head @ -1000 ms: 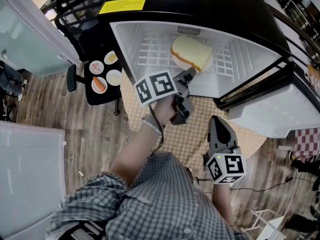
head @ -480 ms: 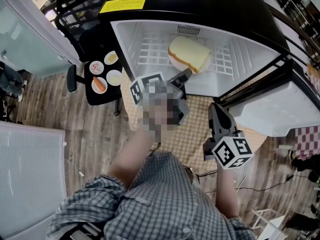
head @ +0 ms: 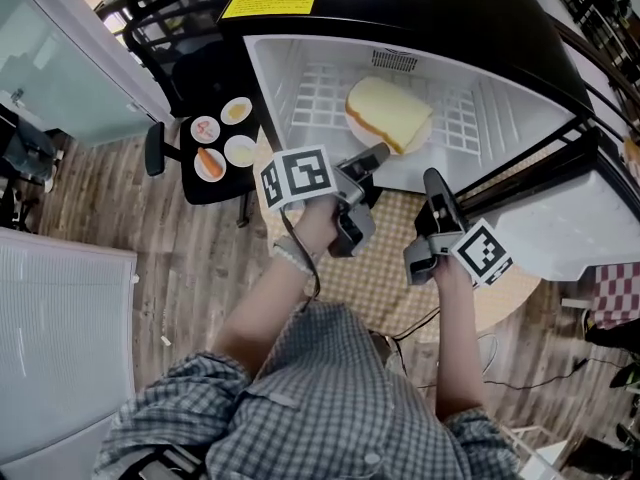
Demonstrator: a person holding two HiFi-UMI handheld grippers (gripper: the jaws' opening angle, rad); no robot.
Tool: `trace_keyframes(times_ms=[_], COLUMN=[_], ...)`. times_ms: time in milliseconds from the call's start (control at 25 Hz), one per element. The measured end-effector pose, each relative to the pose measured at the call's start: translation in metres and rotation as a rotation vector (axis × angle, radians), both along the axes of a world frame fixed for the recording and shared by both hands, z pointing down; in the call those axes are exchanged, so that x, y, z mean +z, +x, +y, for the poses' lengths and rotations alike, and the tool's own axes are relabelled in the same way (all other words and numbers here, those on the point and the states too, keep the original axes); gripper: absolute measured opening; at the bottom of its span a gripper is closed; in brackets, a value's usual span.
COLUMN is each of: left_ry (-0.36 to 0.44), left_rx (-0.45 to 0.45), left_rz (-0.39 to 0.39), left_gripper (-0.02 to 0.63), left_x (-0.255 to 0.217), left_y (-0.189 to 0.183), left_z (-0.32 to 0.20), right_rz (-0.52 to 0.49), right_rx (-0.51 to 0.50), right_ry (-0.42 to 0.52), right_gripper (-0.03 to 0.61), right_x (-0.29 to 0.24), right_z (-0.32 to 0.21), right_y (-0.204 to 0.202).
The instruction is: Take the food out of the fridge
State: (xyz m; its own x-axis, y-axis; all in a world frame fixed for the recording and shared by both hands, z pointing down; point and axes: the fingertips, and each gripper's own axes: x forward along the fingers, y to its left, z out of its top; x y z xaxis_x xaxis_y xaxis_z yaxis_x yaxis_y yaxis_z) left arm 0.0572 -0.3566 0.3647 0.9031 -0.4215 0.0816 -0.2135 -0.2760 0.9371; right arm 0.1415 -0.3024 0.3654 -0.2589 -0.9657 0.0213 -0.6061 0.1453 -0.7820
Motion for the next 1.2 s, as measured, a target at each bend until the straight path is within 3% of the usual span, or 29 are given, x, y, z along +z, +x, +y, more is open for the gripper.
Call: trace_keyframes(times_ms=[280,400,520,1200], left_ry=[0.008,0.015,0.033,0.185], left_rx=[0.022,0.027,0.031,0.054], left_rz=[0.001,-0.005,-0.019,-0.164], left_gripper=[0.048,0.049,0.051,0.075], left_x=[0.0,0.0,0.0,-0.001], left_y=[-0.009,-0.01,-0.01,-0.01], left_z=[0.005,0.005,0.005,0.009], right_rz=[-0.132,-0.16,-0.176,-0.104], right_rx=[0.028,0.009,0.0,-0.026], right_ry=[-0.025,-0.016,-0.008,-0.021], right_gripper=[0.015,0.077,0.077,0.049], right_x=[0.007,0.005,0.001,-0.005], right_z=[-0.019,-0.027,-0.033,-0.041], right_y=[-0.003,-0.007,-0.009,-0.013])
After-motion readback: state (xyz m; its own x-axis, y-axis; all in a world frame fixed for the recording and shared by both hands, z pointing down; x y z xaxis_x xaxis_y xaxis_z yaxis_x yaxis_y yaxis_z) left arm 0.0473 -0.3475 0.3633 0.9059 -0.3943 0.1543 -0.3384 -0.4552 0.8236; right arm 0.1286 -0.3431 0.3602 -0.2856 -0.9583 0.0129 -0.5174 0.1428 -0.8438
